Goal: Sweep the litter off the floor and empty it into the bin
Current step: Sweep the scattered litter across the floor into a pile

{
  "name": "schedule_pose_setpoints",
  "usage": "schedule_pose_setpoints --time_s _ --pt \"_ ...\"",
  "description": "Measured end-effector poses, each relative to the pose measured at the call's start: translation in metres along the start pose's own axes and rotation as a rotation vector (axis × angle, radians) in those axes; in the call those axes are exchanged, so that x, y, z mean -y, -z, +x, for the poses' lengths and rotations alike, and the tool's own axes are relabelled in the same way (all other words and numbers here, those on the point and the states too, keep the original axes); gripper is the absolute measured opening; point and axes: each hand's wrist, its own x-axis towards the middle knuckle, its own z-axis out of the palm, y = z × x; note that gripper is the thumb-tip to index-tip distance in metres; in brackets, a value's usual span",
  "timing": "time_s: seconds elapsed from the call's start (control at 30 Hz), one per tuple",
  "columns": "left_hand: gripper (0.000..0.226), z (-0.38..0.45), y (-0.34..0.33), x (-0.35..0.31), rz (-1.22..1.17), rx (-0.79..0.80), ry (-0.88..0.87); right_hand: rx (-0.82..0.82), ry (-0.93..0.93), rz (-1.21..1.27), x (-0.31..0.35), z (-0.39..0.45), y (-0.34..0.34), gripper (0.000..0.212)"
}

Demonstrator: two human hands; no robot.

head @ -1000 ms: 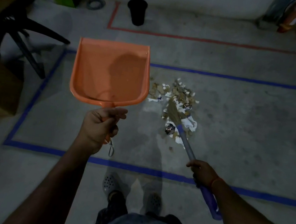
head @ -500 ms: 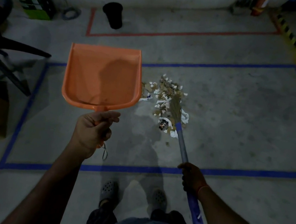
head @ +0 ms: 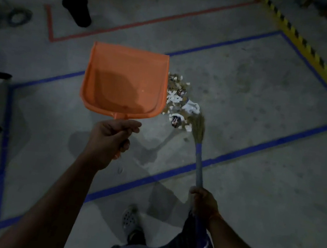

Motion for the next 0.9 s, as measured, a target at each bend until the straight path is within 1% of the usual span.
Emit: schedule_pose_setpoints --time_s 0.13,0.2,0.27,0.3,0.4,0.47,0.5,0.57,0.67,0.73,0.8,0.9 --pt "0.033 -0.021 0.037 0.002 -0.001 0.048 0.019 0.035 -0.135 0.125 -0.029 -0.02 -0.063 0.019" --pt "0.033 -0.028 0.056 0.004 -0.007 0.032 0.017 0.046 -0.159 0.128 -0.042 -0.011 -0.092 0.021" --pt "0.033 -0.032 0.076 0.009 0.023 0.021 0.02 0.087 -0.161 0.117 -0.05 0.004 -0.119 0.019" --pt "0.033 -0.034 0.086 0.011 0.033 0.022 0.019 0.098 -0.156 0.121 -0.041 0.007 -0.129 0.018" --pt "0.033 -0.042 0.115 0.016 0.025 0.019 0.013 0.098 -0.129 0.133 0.016 -0.002 -0.141 0.022" --pt "0.031 -0.048 0.132 0.017 0.033 0.002 0.013 0.104 -0.121 0.145 0.049 0.002 -0.145 0.015" --pt "0.033 -0.05 0.141 0.019 0.037 -0.015 0.014 0.119 -0.118 0.167 0.064 0.008 -0.146 0.013" --pt "0.039 -0.052 0.157 0.021 0.043 -0.049 0.032 0.142 -0.106 0.189 0.086 0.025 -0.147 0.016" --pt "0.042 -0.055 0.177 0.02 0.05 -0.092 0.046 0.176 -0.047 0.153 0.111 0.054 -0.145 0.028" --pt "0.045 -0.053 0.187 0.019 0.069 -0.115 0.051 0.206 -0.042 0.151 0.126 0.067 -0.14 0.03" --pt "0.048 -0.049 0.194 0.017 0.055 -0.127 0.049 0.186 -0.05 0.149 0.136 0.08 -0.135 0.029" --pt "0.049 -0.043 0.194 0.016 0.022 -0.126 0.047 0.127 -0.011 0.11 0.145 0.091 -0.131 0.029"
